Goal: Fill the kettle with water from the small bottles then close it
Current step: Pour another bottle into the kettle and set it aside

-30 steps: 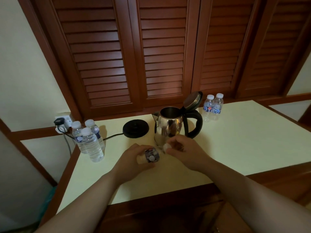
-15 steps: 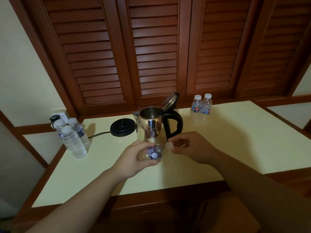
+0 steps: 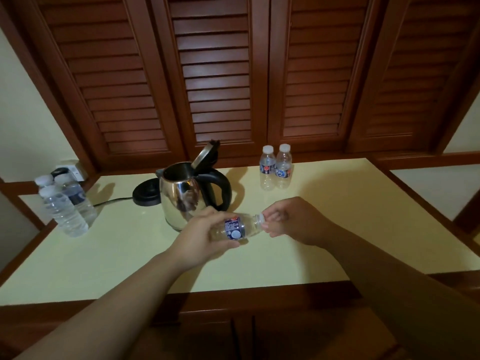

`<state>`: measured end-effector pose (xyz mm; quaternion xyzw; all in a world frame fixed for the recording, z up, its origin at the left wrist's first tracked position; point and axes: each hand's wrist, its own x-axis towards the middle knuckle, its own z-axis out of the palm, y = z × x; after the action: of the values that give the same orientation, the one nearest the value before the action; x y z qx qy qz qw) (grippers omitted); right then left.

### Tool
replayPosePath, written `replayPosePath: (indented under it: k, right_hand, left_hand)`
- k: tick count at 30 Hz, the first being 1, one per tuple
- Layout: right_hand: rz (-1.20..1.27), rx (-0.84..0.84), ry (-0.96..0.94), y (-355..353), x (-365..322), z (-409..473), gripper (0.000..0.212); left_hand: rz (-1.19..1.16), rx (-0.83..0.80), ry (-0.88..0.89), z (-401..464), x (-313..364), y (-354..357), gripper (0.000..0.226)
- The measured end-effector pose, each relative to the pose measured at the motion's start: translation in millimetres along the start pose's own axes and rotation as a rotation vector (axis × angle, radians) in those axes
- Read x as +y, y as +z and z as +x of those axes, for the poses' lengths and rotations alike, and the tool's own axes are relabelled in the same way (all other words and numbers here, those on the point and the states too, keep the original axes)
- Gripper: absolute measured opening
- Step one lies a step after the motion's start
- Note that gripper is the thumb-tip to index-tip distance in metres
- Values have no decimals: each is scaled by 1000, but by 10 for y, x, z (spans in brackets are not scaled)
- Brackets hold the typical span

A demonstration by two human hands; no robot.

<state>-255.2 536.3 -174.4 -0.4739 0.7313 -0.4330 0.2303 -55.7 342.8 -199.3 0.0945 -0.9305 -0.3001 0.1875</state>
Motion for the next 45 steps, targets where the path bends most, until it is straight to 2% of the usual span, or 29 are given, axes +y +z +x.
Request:
replayPosePath:
  k: [2,7,12,19,25,27,31,32,34,35,36,39,45]
  right_hand:
    - [-120,22,-100,-117,49,-13,22]
    - [-62,35,-245,-386,172,-24,29]
    - [-75,-5,-227,-557,270,-52,27]
    - [-20,2,-138,-677,369,-119,42]
    - [132,34,-53,-681,357,-139,23]
    - [96,24,-44,-639,329,-146,20]
    - [-43,71,10,-510,343,-118,45]
    - [-32,95,19,-497,357,-102,45]
    - [76,79,3,-520,390,-84,24]
    - [125,44,-9,-550,411,-82,20]
    - [145,22,-18,-584,438,-70,28]
    - [42,33,-34,-613,455,-53,20]
    - [-62,120,-63,-636,492,41,30]
  left_hand:
    - [-24,-11,-13,80,108,50,54]
    - [-100,-61,-66,252,271,166,52]
    - [-153,-169,-92,395,364,225,51]
    - [-143,-126,-100,513,396,328,52]
    - [-132,-111,-77,590,451,366,55]
    - [-89,-86,-48,611,468,369,55]
    - [-16,-76,-4,644,453,382,57]
    - [-19,-75,-10,648,432,387,58]
    - [-20,-77,-31,654,395,392,59]
    - [-23,-77,-39,659,387,391,58]
    - [-34,-78,-39,663,380,392,58]
    - [-38,-82,-25,685,367,414,55]
    - [-31,-26,-109,777,358,559,59]
